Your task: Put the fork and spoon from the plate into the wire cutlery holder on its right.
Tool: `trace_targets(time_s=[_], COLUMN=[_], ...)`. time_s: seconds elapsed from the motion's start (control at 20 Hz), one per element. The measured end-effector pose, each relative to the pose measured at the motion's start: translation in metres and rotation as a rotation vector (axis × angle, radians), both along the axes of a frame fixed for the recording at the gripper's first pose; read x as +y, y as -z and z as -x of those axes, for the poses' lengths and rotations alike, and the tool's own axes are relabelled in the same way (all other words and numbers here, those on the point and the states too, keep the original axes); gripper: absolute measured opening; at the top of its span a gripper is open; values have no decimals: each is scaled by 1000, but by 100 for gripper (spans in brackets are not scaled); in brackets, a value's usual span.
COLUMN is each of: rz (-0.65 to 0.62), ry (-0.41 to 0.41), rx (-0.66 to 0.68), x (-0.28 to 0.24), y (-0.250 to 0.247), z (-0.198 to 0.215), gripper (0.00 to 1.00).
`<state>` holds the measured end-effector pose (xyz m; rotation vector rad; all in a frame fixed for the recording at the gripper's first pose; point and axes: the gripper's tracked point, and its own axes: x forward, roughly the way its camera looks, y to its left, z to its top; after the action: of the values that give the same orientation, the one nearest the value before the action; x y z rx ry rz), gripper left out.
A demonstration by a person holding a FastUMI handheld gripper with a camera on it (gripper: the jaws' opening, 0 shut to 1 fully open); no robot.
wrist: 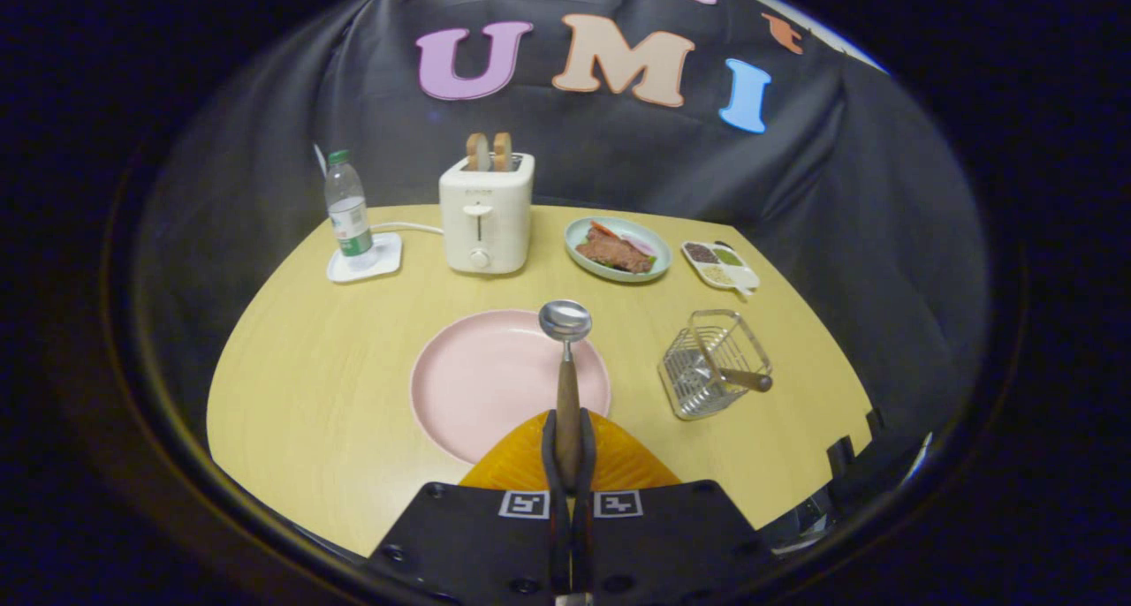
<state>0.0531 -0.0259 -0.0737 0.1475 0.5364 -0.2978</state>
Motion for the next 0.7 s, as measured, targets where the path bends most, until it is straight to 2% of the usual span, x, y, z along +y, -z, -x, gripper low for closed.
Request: trace_targets(time_s=[0.25,0.4,0.7], rz=[-82,-138,-276], ry=[190,267,451], rx=[46,78,194], x=[-41,-56,-84], y=[-20,-20,-10], z=[-16,-24,-15], gripper=[4,4,4])
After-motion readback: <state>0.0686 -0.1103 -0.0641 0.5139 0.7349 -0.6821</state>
